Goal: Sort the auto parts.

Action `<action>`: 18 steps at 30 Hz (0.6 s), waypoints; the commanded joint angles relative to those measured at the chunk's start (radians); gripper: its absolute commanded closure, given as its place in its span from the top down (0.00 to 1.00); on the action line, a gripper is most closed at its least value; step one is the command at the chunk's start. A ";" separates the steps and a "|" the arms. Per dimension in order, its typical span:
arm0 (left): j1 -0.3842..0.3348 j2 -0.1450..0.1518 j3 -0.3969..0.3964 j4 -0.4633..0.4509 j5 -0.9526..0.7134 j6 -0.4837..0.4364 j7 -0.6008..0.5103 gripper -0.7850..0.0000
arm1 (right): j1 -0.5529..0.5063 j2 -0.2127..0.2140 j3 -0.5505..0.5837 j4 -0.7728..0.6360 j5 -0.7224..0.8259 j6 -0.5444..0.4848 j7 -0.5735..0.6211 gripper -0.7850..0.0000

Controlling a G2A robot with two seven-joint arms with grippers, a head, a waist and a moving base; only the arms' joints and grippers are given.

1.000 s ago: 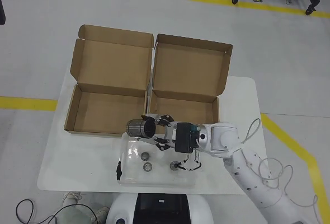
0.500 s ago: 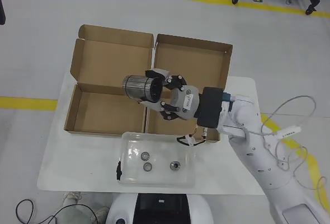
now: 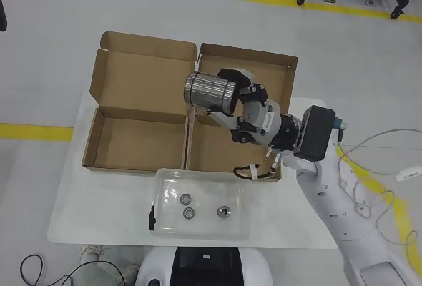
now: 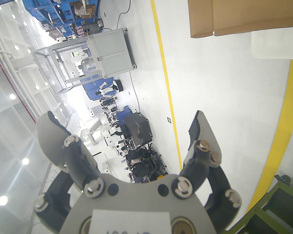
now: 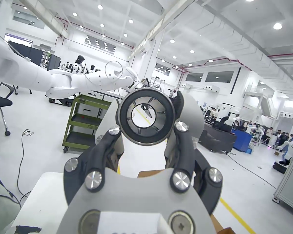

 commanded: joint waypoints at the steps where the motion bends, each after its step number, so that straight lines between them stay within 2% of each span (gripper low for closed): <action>1: 0.000 0.000 0.000 0.000 0.000 0.000 0.000 1.00 | 0.001 -0.001 -0.001 0.012 -0.007 0.006 0.008 0.00; 10: 0.000 0.000 0.000 0.000 0.000 0.000 0.000 1.00 | -0.010 0.005 0.019 -0.021 -0.076 0.052 0.199 0.00; 18: 0.000 0.000 0.000 0.000 0.000 0.000 0.000 1.00 | -0.020 0.020 0.038 -0.037 -0.079 -0.024 0.482 0.00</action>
